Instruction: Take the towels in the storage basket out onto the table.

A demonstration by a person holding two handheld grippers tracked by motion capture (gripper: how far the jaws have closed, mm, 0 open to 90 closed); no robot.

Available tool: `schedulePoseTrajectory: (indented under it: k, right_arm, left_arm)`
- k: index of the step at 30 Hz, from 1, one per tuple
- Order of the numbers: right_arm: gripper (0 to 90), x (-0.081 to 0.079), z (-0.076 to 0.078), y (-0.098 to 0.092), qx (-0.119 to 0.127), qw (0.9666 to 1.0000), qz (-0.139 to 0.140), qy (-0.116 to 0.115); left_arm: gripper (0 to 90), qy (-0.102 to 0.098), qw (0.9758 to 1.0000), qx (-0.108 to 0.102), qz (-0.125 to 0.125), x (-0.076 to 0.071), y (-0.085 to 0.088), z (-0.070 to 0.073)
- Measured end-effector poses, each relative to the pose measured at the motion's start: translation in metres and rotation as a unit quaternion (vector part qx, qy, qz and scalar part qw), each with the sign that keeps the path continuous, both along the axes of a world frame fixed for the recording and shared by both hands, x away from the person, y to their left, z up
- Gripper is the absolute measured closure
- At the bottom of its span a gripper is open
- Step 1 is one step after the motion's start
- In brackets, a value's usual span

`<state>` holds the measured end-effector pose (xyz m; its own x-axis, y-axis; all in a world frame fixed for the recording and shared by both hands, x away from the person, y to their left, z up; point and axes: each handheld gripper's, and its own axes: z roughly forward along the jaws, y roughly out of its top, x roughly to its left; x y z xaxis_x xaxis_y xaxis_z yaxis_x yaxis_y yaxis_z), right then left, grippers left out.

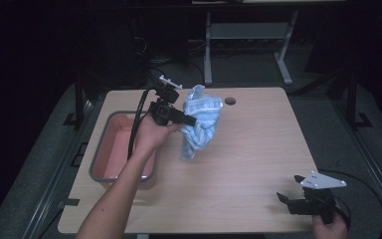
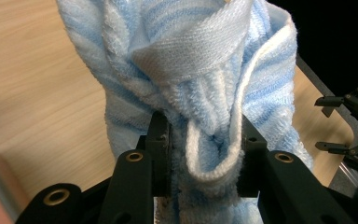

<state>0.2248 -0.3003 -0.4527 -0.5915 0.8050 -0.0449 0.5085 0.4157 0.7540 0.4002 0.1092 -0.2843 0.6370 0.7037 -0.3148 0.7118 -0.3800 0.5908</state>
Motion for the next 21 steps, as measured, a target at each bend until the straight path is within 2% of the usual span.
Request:
schedulePoseTrajectory:
  k: [13,21]
  right_arm:
    - [13.7,-0.002,0.0,-0.004,0.006,0.9999,-0.008,-0.002]
    - [13.7,-0.001,-0.001,-0.005,0.009,0.9999,-0.007,0.0]
  left_arm:
    - [65.3,0.012,0.9996,0.018,-0.017,0.009,-0.03,-0.018]
    - [65.3,0.023,0.9988,0.03,-0.03,0.014,-0.055,-0.039]
